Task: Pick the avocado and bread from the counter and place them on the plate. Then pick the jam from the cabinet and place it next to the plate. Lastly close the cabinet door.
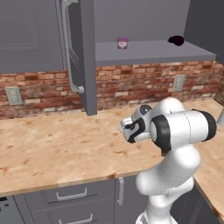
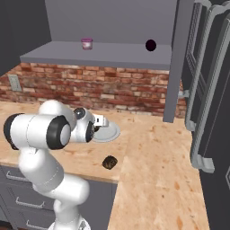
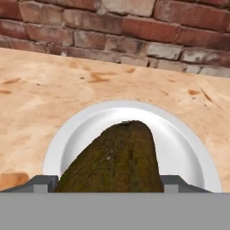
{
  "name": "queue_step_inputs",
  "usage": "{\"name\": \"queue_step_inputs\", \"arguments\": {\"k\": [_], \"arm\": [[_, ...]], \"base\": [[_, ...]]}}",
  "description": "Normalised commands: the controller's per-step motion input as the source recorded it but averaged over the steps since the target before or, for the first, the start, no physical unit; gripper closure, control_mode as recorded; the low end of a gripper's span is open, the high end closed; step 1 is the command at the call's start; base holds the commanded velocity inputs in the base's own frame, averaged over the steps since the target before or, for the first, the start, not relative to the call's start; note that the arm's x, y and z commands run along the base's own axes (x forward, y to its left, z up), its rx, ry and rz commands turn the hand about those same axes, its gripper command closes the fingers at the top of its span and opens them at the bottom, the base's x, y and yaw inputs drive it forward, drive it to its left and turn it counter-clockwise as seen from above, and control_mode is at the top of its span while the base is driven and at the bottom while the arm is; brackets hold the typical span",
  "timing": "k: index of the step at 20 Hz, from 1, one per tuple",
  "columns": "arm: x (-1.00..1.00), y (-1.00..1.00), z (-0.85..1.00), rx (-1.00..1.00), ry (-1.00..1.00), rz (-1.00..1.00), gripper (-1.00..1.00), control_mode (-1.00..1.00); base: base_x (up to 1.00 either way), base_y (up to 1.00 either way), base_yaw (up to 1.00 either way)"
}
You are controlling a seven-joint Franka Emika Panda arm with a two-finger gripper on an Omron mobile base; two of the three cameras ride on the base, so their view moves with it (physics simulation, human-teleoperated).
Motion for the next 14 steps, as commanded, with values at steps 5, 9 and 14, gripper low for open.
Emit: {"name": "queue_step_inputs", "arguments": {"k": [5,9,14], "arm": [[0.23,0.02,-0.23,0.00,0.00,0.00,1.00,-1.00],[0.18,0.00,-0.28,0.00,0.00,0.00,1.00,-1.00],[0.17,0.00,-0.27,0.00,0.00,0.00,1.00,-1.00]], "base": [[0.00,0.00,0.00],[0.00,0.00,0.00],[0.00,0.00,0.00]]}}
